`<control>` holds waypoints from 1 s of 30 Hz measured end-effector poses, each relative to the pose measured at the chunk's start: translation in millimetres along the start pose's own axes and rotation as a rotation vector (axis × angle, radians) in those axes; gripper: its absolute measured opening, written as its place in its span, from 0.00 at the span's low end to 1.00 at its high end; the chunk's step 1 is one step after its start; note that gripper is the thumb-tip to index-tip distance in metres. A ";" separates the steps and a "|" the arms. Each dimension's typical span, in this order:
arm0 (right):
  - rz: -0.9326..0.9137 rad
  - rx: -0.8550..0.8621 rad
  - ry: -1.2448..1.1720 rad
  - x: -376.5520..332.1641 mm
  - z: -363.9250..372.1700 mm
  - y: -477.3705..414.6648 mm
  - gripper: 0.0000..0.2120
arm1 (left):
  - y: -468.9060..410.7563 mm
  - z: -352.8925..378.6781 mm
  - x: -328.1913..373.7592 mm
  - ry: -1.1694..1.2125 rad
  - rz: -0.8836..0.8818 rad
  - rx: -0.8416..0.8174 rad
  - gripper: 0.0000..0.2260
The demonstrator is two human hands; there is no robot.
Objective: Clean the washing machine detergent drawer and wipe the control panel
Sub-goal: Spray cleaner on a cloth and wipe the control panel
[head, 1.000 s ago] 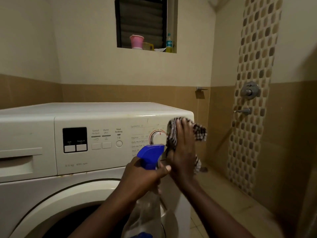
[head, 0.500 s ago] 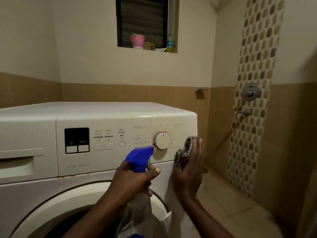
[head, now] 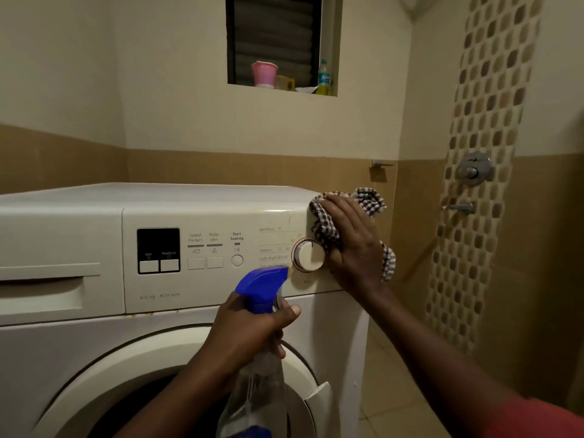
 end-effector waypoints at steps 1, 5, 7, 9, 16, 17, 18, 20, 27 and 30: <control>0.017 0.017 -0.023 4.7 -2.1 0.4 0.33 | -0.8 -0.1 3.0 -0.005 0.008 0.007 0.12; 0.240 0.172 -0.071 0.5 -0.4 4.1 0.35 | -3.1 3.5 18.1 -0.059 0.062 0.055 0.09; 0.291 0.194 -0.081 -4.6 1.1 9.8 0.33 | -4.6 7.7 24.7 -0.067 0.082 0.056 0.09; 0.318 0.190 -0.100 -6.1 -0.5 12.0 0.34 | -6.5 12.3 27.4 -0.083 0.068 0.062 0.11; 0.460 0.206 -0.337 -22.9 -8.6 13.2 0.31 | -9.4 16.1 24.2 -0.102 -0.005 0.112 0.14; 0.478 0.223 -0.383 -27.6 -10.5 13.8 0.30 | -9.3 15.4 22.5 -0.109 -0.019 0.126 0.15; 0.479 0.221 -0.432 -33.4 -10.7 15.3 0.29 | -9.1 14.9 21.2 -0.112 -0.028 0.139 0.16; 0.412 0.131 -0.487 -48.3 -7.9 21.5 0.27 | -7.4 12.6 18.7 -0.103 -0.033 0.161 0.16; -0.045 -0.080 0.025 -50.4 18.1 49.1 0.26 | 3.4 -1.0 6.3 -0.092 -0.101 0.169 0.14; 0.259 0.091 -0.128 -69.2 23.2 21.1 0.27 | 5.7 -3.2 7.0 -0.103 -0.094 0.174 0.11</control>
Point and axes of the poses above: each hand's wrist, its own y-axis away from the middle knuckle, its own z-axis out of the palm, x = y × z, the point moved 1 cm from there along -y, towards the middle knuckle, and after that the axes turned 7 degrees about -y, right-handed, at the moved point
